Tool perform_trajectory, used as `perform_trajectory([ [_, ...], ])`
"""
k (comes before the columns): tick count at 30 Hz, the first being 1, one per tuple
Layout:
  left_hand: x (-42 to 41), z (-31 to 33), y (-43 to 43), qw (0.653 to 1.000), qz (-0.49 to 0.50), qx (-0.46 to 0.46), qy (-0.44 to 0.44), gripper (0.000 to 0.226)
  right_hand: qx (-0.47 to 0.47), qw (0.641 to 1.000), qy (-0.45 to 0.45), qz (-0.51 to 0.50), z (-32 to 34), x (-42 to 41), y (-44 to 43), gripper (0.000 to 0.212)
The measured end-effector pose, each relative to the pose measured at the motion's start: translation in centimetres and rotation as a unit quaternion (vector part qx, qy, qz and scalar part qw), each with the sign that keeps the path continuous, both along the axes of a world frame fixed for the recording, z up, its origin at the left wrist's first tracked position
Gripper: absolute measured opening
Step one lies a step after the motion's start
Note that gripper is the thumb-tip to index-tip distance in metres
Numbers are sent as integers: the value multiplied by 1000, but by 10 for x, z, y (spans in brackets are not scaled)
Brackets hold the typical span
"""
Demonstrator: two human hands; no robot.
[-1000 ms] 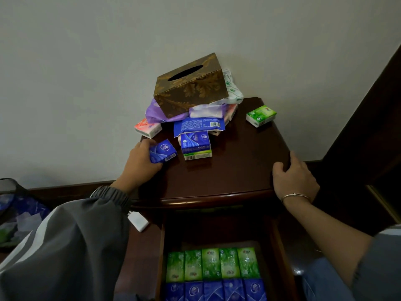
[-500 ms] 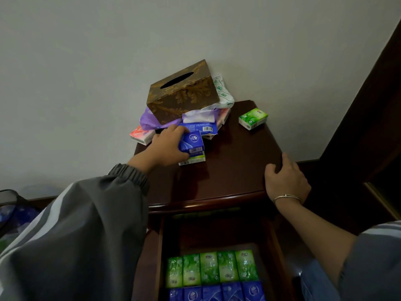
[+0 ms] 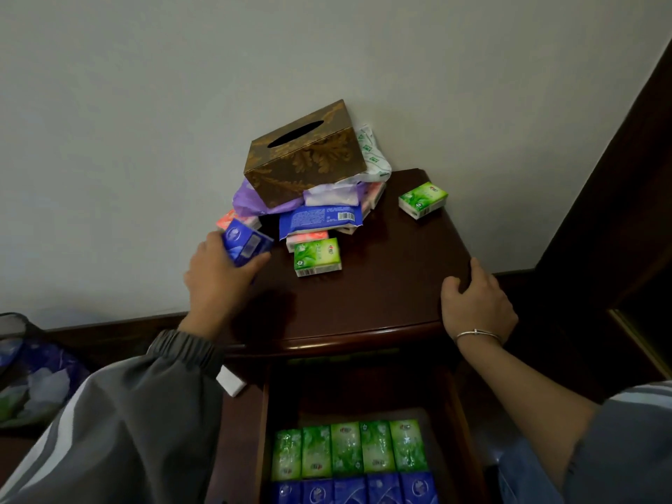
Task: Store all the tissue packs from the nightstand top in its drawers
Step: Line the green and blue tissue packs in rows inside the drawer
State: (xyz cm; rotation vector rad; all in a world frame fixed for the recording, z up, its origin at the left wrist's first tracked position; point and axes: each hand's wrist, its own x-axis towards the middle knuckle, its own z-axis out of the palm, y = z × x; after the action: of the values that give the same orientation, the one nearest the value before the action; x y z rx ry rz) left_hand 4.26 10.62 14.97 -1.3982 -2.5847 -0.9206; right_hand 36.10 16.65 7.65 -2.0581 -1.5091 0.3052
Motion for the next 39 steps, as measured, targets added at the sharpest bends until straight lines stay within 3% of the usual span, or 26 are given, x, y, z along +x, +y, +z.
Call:
perform_trajectory([
  [3,0,-26,-13,998,21,-64,12,69,-8,1000,-2,0,3,1,-2,56],
  [8,14,-49,-14,999,48,21,11,63,-22,999,-21,19,5,2,-2,54],
  [13,9,-56,-12,998,52,32,19,63,-30,996,-55,63,12,4,4,49],
  [18,8,-59,-10,998,58,35,11,64,69,974,-74,201,43,-28,60,47],
  [24,7,-61,-10,997,59,47,12,65,-106,941,-190,260,57,-42,121,66],
  [30,7,-62,-9,997,60,52,7,65,-98,869,-321,364,67,-49,67,54],
  [34,7,-62,-9,997,61,51,1,66,-41,865,-296,404,85,-47,58,52],
  [37,7,-61,-10,997,61,53,-2,66,-123,857,-245,436,96,-48,72,70],
  [39,7,-61,-11,997,59,58,-4,66,-173,840,-233,458,96,-50,79,68],
])
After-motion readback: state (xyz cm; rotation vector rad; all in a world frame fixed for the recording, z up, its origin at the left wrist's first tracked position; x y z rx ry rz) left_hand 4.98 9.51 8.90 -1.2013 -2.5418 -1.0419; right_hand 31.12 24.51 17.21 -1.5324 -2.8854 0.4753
